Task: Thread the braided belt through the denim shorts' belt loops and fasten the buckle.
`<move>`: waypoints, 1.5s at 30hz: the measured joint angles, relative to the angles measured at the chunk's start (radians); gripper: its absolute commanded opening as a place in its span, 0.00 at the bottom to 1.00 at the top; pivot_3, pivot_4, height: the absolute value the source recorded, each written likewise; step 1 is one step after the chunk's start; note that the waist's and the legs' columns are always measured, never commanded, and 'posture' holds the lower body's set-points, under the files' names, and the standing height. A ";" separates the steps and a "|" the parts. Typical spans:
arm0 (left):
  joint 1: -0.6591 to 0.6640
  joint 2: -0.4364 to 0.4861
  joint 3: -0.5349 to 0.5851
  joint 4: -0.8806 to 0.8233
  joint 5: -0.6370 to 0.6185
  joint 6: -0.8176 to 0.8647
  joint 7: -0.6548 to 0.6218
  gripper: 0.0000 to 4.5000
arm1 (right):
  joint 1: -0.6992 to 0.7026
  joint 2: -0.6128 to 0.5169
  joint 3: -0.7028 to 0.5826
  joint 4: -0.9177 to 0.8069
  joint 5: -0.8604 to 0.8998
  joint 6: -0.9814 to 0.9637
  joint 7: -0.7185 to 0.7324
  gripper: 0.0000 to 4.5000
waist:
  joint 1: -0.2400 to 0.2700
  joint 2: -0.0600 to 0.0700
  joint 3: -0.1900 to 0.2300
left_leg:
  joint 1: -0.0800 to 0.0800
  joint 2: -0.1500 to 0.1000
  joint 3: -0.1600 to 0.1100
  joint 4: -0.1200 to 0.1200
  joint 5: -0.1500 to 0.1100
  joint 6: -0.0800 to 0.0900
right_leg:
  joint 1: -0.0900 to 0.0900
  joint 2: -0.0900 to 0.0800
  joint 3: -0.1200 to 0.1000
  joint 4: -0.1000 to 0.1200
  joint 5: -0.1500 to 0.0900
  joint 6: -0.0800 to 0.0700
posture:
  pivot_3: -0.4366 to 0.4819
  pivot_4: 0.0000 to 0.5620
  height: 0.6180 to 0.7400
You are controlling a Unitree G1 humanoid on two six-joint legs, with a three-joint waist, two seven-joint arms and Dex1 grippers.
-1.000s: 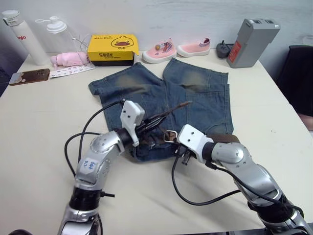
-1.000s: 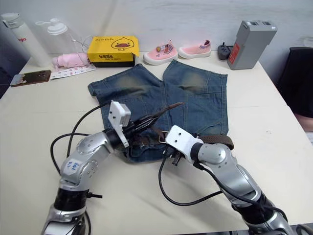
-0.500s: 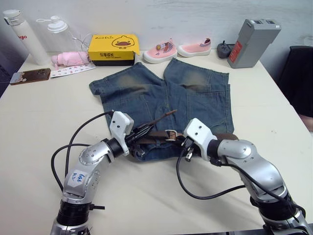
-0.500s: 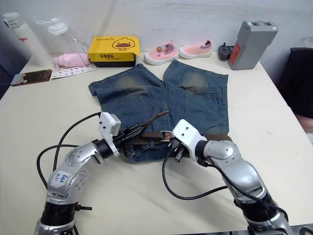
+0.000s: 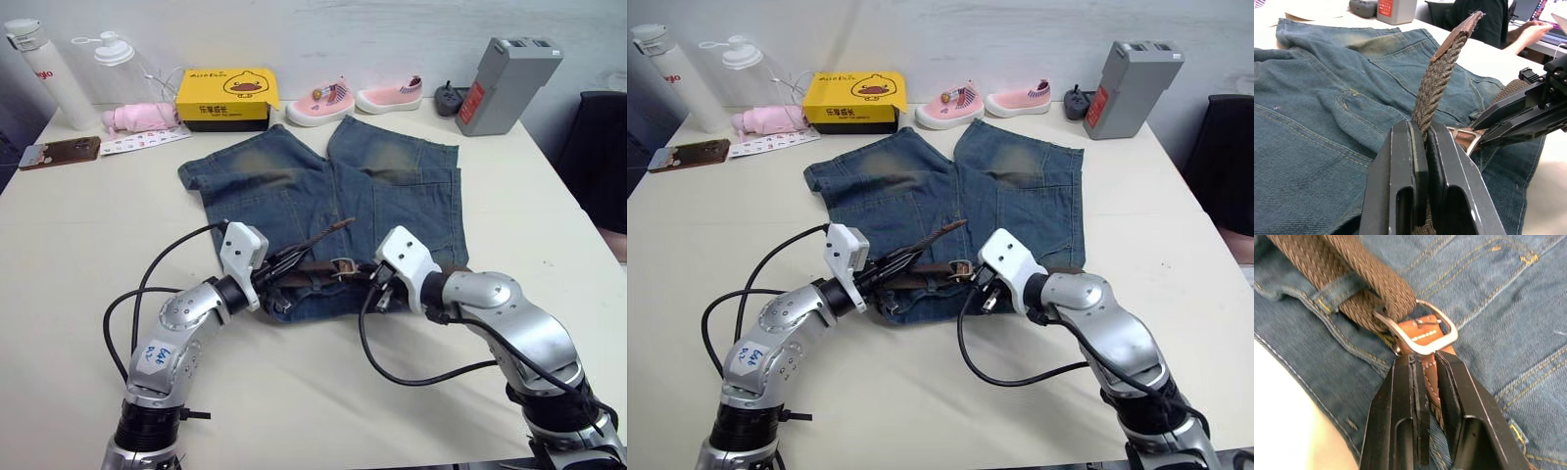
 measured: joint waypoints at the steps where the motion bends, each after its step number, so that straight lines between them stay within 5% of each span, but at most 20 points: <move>1: 0.000 0.000 -0.003 0.000 0.000 0.000 -0.002 0.00 | 0.001 -0.016 0.002 0.001 -0.003 -0.002 0.000 0.15 | 0.000 0.000 0.000 | 0.000 0.000 0.000 0.000 0.000 0.000 | 0.000 0.000 0.000 0.000 0.000 0.000 | 0.48 0.27 0.32; 10: 0.000 -0.002 -0.039 0.000 0.001 0.000 -0.003 0.00 | 0.012 -0.043 -0.111 -0.025 0.121 0.007 0.050 0.15 | 0.002 0.000 0.000 | 0.000 0.000 0.000 0.000 0.000 0.000 | 0.000 0.000 0.000 -0.002 0.000 0.000 | 0.48 0.27 0.32; 12: -0.001 -0.006 -0.040 0.000 0.001 0.000 -0.003 0.00 | -0.006 -0.017 -0.126 -0.026 0.144 0.020 0.041 0.03 | 0.001 0.000 0.000 | 0.000 0.000 0.000 0.000 0.000 0.000 | 0.000 0.000 0.000 -0.002 0.000 0.000 | 0.48 0.27 0.32; 15: 0.000 -0.006 -0.040 0.000 0.001 0.000 -0.003 0.00 | -0.010 -0.014 -0.123 -0.025 0.155 0.027 0.028 0.01 | 0.003 0.000 0.000 | 0.000 0.000 0.000 0.000 0.000 0.000 | 0.000 0.000 0.000 -0.002 0.000 0.000 | 0.48 0.27 0.32; 45: 0.000 0.005 -0.020 0.003 0.000 -0.002 0.007 0.00 | -0.110 0.062 0.099 0.116 0.054 -0.022 -0.076 0.01 | 0.000 0.000 0.000 | -0.001 0.000 0.000 0.000 0.000 0.001 | 0.000 0.000 -0.001 -0.001 0.000 0.000 | 0.48 0.27 0.32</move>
